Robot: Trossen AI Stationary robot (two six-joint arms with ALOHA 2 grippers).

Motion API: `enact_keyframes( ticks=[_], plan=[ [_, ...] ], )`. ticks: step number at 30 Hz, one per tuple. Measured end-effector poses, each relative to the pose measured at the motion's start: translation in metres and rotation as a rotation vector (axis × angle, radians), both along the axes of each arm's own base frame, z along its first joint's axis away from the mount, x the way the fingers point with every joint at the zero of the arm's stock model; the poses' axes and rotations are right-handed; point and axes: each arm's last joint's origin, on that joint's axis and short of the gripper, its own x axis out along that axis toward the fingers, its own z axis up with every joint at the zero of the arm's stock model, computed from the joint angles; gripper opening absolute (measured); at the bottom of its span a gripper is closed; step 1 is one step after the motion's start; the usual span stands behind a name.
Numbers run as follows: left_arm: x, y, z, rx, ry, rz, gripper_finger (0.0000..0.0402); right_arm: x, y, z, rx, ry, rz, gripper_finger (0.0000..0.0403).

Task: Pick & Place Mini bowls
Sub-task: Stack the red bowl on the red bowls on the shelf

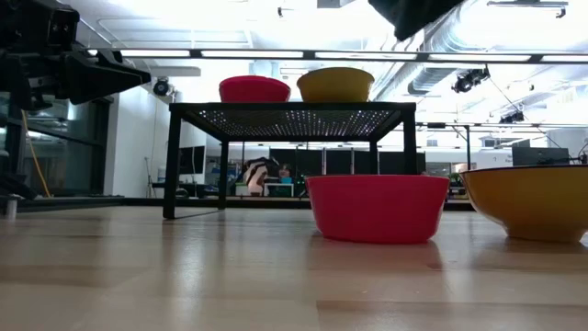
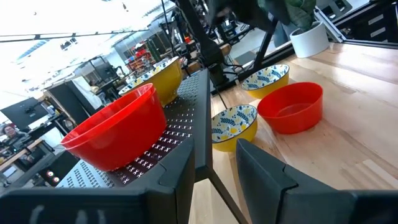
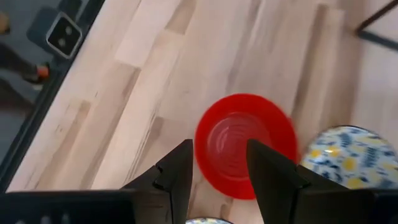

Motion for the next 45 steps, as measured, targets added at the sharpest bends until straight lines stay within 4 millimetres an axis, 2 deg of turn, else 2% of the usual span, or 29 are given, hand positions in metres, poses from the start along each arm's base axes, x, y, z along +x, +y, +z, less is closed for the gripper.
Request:
enact_keyframes(
  ticks=[9,16,28,36,45],
  plan=[
    [0.0,0.0,0.0,0.0,0.0,0.0,0.0113,0.021,0.024,-0.055,-0.046,0.151,0.038,0.0138],
    [0.0,0.0,0.0,0.0,0.0,0.0,0.0113,0.03,0.026,-0.078,-0.084,0.189,0.028,0.0138],
    [0.0,0.0,0.0,0.0,0.0,0.0,0.0113,0.036,0.027,-0.1,-0.132,0.243,0.095,0.0138],
    [0.0,0.0,0.0,0.0,0.0,0.0,0.0113,0.037,0.026,-0.103,-0.214,0.223,0.121,0.0138],
    [0.0,0.0,0.0,0.0,0.0,0.0,0.0113,0.038,0.027,-0.11,-0.224,0.247,0.162,0.0138]
  ],
)
